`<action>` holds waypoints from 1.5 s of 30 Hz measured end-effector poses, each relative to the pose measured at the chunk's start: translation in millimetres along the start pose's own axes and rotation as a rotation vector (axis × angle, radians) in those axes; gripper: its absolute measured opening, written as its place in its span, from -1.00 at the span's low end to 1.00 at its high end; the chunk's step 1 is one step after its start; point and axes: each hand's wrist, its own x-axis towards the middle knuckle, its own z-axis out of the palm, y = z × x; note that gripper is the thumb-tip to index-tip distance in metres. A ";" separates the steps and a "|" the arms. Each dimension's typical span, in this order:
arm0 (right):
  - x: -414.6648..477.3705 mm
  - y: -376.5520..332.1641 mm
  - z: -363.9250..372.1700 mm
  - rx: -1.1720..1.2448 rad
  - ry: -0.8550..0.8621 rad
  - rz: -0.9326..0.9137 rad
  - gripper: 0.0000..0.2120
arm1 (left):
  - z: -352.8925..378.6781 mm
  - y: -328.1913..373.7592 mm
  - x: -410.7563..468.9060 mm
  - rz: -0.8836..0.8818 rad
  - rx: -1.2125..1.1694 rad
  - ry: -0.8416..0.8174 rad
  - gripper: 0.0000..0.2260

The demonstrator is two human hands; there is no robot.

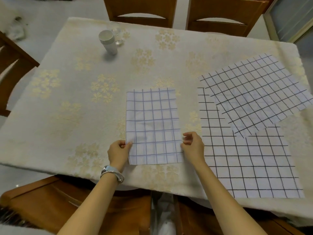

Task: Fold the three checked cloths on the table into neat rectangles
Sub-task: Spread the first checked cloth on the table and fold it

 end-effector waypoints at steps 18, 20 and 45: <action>-16.4 -13.5 22.0 0.118 -0.198 0.080 -0.67 | -40.9 -37.3 4.2 -0.030 -0.098 -0.051 -0.80; -18.5 -10.5 19.8 0.106 -0.215 0.032 -0.71 | -44.2 -38.4 -1.0 0.042 -0.138 -0.081 -0.83; 2.1 3.4 17.6 -0.338 -0.221 -0.603 -0.80 | -65.9 -51.1 16.5 0.833 0.377 -0.062 -0.82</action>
